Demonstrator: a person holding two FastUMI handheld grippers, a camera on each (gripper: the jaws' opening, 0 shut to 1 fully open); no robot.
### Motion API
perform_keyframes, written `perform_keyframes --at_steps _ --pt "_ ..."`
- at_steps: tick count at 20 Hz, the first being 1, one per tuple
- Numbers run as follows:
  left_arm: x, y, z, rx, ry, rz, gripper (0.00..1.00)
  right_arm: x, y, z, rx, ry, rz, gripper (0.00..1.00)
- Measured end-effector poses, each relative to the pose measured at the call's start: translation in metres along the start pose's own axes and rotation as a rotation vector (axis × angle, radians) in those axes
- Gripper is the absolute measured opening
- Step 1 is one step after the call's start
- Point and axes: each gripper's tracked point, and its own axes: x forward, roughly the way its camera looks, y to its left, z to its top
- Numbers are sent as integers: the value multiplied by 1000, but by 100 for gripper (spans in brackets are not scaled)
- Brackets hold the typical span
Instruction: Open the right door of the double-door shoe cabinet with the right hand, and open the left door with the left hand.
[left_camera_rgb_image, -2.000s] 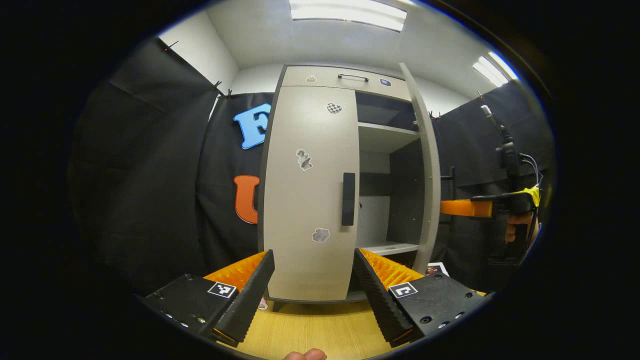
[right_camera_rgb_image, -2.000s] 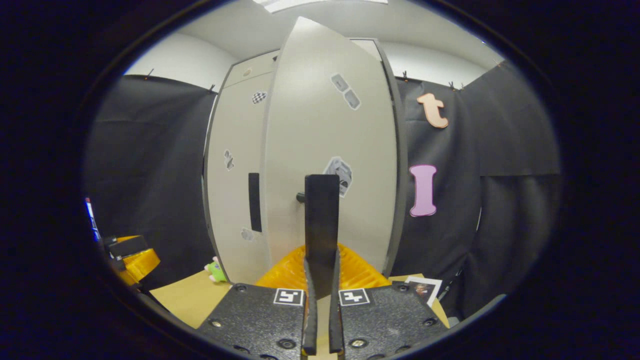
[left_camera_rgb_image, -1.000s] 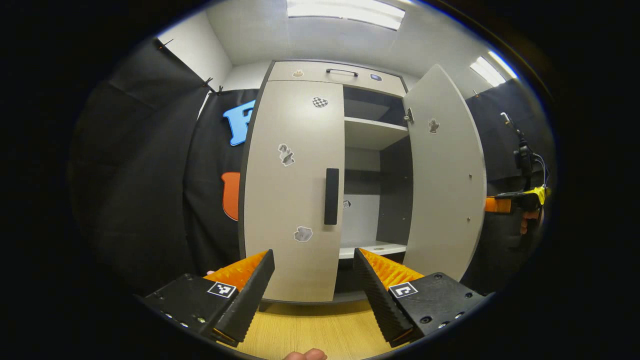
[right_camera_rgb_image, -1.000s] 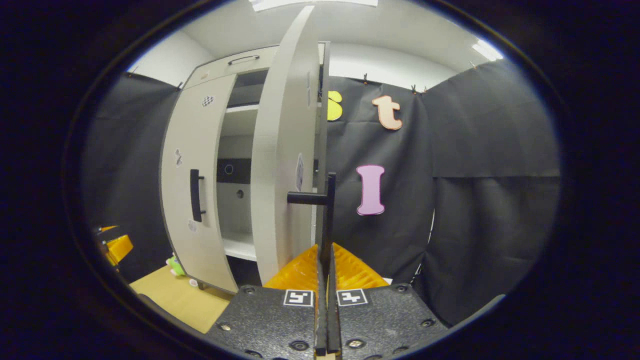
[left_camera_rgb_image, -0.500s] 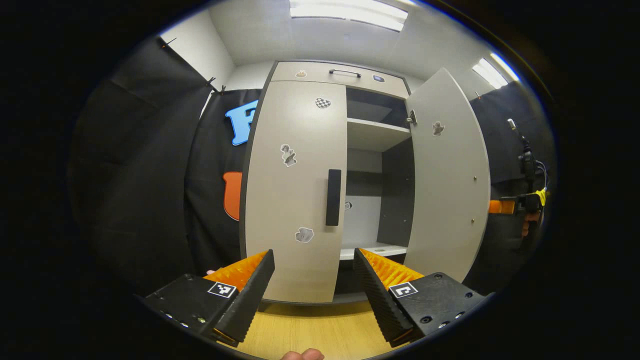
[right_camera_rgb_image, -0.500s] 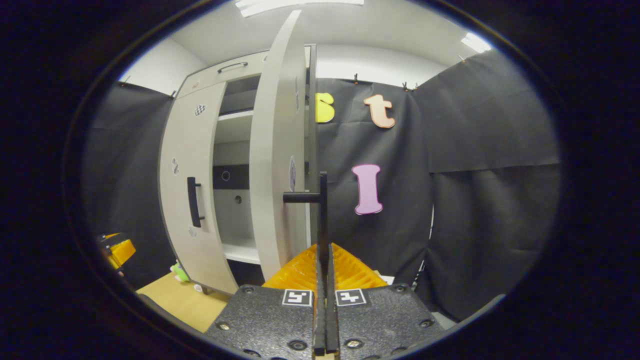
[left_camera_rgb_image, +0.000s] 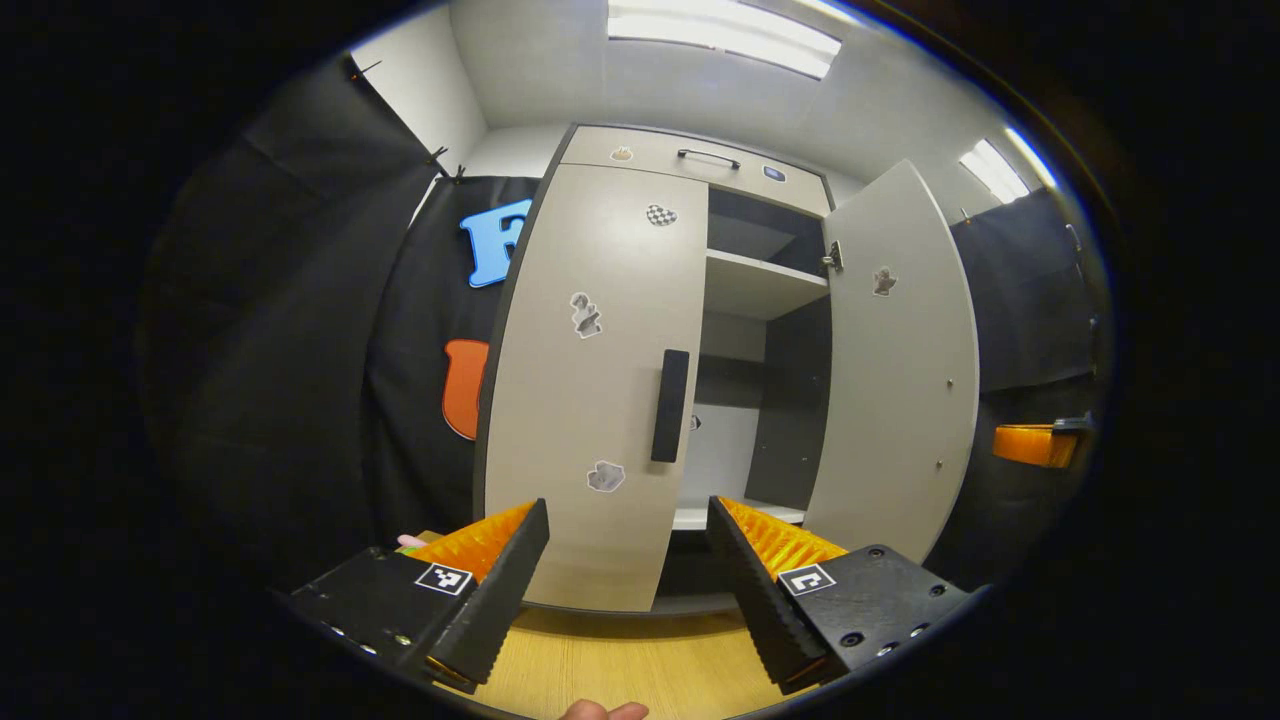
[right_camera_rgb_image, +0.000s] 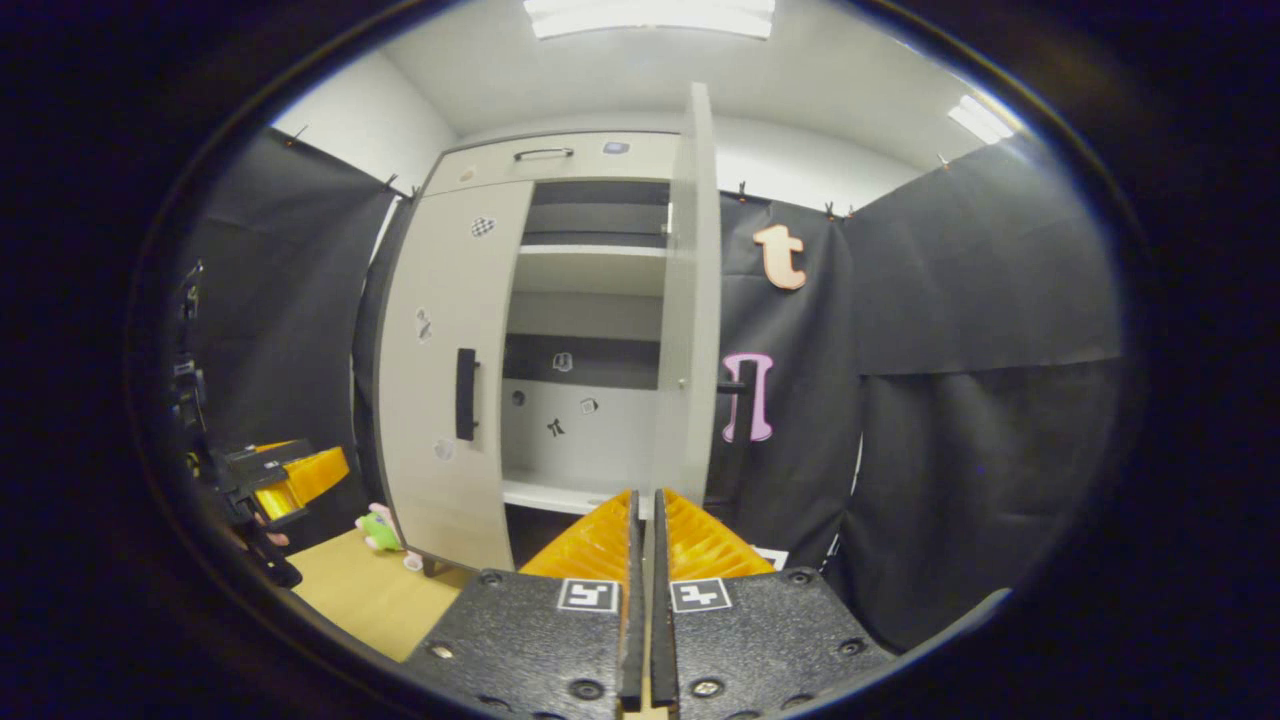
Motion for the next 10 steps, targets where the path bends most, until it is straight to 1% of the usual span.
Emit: perform_keyframes --at_steps 1,2,3,4,5,6,7,8,10 --pt "1 -1 2 7 -6 -1 95 2 10 -8 -15 15 26 14" --pt "2 -2 3 18 -9 1 95 2 20 -13 -22 26 52 34" --pt "2 -1 5 29 -12 6 95 4 27 -15 -22 25 64 37" --pt "4 0 6 39 -15 16 95 5 30 -17 -25 24 61 57" --pt "7 0 6 45 -13 21 95 6 36 -19 -27 22 71 67" --pt "9 -2 4 45 -7 18 95 7 41 -23 -22 26 83 80" --pt "14 -4 2 40 -1 13 95 9 46 -26 -9 31 99 77" --pt "21 -8 2 34 1 3 95 9 51 -28 8 37 114 80" --pt "42 -17 3 22 6 -20 95 8 54 -33 29 50 138 79"
